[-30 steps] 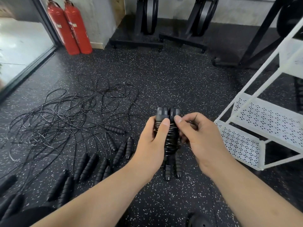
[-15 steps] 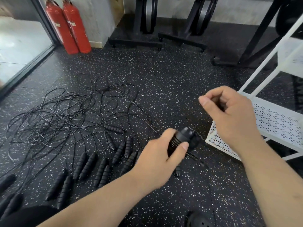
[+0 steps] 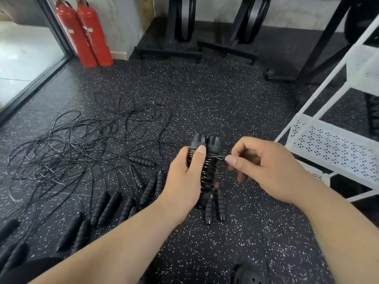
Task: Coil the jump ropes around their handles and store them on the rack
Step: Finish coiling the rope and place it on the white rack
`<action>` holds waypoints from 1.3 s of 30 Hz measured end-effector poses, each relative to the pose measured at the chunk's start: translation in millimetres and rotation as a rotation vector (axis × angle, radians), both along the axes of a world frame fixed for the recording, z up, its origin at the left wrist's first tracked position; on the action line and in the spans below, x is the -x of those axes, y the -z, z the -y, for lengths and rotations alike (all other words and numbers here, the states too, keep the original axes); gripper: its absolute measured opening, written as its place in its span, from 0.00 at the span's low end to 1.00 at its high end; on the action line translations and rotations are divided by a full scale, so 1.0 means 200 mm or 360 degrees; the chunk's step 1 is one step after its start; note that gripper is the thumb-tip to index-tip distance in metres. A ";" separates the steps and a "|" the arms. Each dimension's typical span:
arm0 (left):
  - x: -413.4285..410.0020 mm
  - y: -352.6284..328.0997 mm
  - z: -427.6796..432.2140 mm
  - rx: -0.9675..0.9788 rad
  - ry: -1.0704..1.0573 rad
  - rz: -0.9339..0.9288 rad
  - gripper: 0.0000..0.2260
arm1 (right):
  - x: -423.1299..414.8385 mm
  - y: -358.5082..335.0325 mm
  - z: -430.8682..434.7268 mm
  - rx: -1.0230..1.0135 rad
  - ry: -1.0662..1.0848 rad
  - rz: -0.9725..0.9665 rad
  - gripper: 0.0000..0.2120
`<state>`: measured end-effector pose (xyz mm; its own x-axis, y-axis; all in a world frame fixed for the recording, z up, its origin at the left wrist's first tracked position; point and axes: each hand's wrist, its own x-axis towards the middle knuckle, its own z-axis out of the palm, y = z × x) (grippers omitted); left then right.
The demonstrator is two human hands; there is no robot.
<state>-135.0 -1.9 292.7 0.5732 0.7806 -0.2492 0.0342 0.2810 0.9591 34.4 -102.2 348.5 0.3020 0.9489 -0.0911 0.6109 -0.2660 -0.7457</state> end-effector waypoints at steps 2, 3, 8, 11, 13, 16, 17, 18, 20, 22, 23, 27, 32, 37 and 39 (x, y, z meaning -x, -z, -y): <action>0.00 0.00 -0.01 -0.0046 0.0011 -0.0049 0.13 | 0.01 0.00 -0.02 -0.0121 0.0094 -0.0035 0.08; 0.00 0.00 -0.01 -0.0130 0.0033 -0.0099 0.14 | 0.01 0.00 -0.03 -0.0191 0.0157 -0.0054 0.08; 0.03 0.05 0.00 -0.0733 0.0136 -0.0382 0.14 | 0.02 0.03 -0.05 -0.0326 0.0379 -0.0198 0.10; 0.04 0.05 0.01 -0.0888 0.0218 -0.0418 0.11 | 0.03 0.05 -0.07 -0.0332 0.0455 -0.0204 0.11; 0.05 0.04 0.01 -0.0953 0.0252 -0.0403 0.10 | 0.04 0.05 -0.08 -0.0337 0.0500 -0.0236 0.12; 0.05 0.04 0.01 -0.0999 0.0287 -0.0419 0.11 | 0.03 0.06 -0.08 -0.0336 0.0528 -0.0233 0.10; 0.05 0.04 0.01 -0.1015 0.0297 -0.0426 0.11 | 0.03 0.06 -0.07 -0.0324 0.0534 -0.0249 0.10; 0.05 0.04 0.00 -0.1037 0.0306 -0.0432 0.12 | 0.02 0.07 -0.07 -0.0309 0.0540 -0.0276 0.09; 0.05 0.03 0.00 -0.1083 0.0319 -0.0443 0.13 | 0.01 0.07 -0.07 -0.0284 0.0546 -0.0356 0.09; 0.05 0.03 -0.01 -0.1126 0.0336 -0.0467 0.13 | 0.01 0.07 -0.07 -0.0293 0.0541 -0.0441 0.07; 0.06 0.03 -0.02 -0.1156 0.0347 -0.0484 0.13 | 0.01 0.07 -0.07 -0.0305 0.0539 -0.0471 0.07; 0.06 0.03 -0.03 -0.1291 0.0399 -0.0543 0.17 | 0.01 0.07 -0.07 -0.0319 0.0541 -0.0397 0.07; 0.07 0.03 -0.07 -0.1625 0.0471 -0.0754 0.21 | 0.01 0.08 -0.08 -0.0306 0.0619 -0.0370 0.07; 0.07 0.02 -0.08 -0.1812 0.0562 -0.0789 0.22 | -0.02 0.07 -0.08 -0.0125 0.0639 -0.0523 0.08; 0.08 0.01 -0.09 -0.1851 0.0595 -0.0747 0.21 | -0.04 0.06 -0.08 0.0026 0.0590 -0.0594 0.09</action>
<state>-151.2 16.1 291.6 0.8440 0.4869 0.2248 0.3248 -0.7976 0.5083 41.7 -87.1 336.1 0.5614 0.7820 -0.2707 0.1669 -0.4274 -0.8885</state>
